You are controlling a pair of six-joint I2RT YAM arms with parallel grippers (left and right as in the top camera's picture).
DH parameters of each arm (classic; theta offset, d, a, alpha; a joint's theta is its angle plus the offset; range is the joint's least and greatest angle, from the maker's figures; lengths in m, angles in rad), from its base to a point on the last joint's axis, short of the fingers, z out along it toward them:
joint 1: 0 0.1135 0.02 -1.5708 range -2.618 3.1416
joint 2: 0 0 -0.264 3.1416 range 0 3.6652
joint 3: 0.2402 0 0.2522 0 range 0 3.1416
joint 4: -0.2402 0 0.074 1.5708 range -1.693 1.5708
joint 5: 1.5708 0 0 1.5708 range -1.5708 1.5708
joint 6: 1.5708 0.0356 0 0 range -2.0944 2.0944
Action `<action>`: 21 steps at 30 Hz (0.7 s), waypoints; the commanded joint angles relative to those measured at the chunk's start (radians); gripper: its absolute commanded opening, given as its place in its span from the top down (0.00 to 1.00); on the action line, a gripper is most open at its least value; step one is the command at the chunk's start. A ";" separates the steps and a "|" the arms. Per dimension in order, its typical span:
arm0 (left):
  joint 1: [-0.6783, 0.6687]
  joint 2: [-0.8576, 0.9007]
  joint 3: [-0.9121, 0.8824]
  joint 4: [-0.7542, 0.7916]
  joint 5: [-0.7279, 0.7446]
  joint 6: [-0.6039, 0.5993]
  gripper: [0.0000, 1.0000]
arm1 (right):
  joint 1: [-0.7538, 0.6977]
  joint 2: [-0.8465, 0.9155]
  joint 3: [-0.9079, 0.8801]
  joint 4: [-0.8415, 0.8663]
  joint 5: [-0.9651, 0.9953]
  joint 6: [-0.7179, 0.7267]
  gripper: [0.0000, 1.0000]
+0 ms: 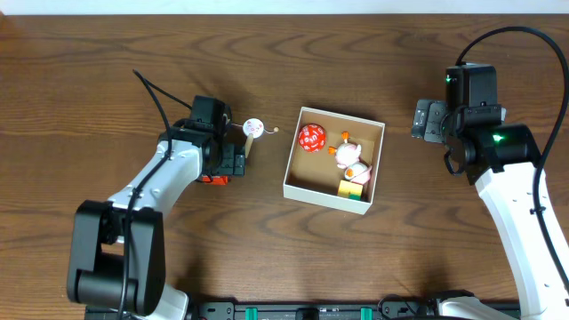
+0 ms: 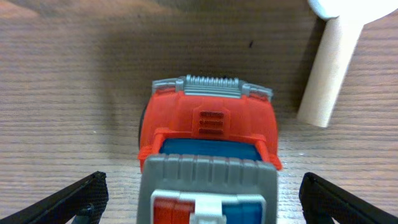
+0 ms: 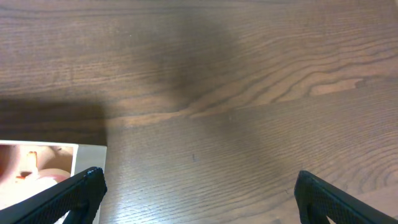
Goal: Pack container
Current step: 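Lower the left gripper over the fire truck and grasp it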
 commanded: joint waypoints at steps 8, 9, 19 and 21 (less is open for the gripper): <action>0.000 0.042 -0.016 0.013 -0.020 -0.009 0.02 | -0.008 -0.014 0.005 -0.001 0.013 0.014 0.01; 0.000 0.042 -0.016 0.013 -0.020 -0.009 0.02 | -0.008 -0.013 0.005 0.000 0.013 0.014 0.01; 0.000 0.042 -0.016 0.008 -0.020 -0.009 0.50 | -0.008 -0.013 0.005 -0.001 0.013 0.014 0.01; 0.000 0.042 -0.016 0.008 -0.020 -0.009 0.60 | -0.008 -0.014 0.005 -0.001 0.013 0.014 0.01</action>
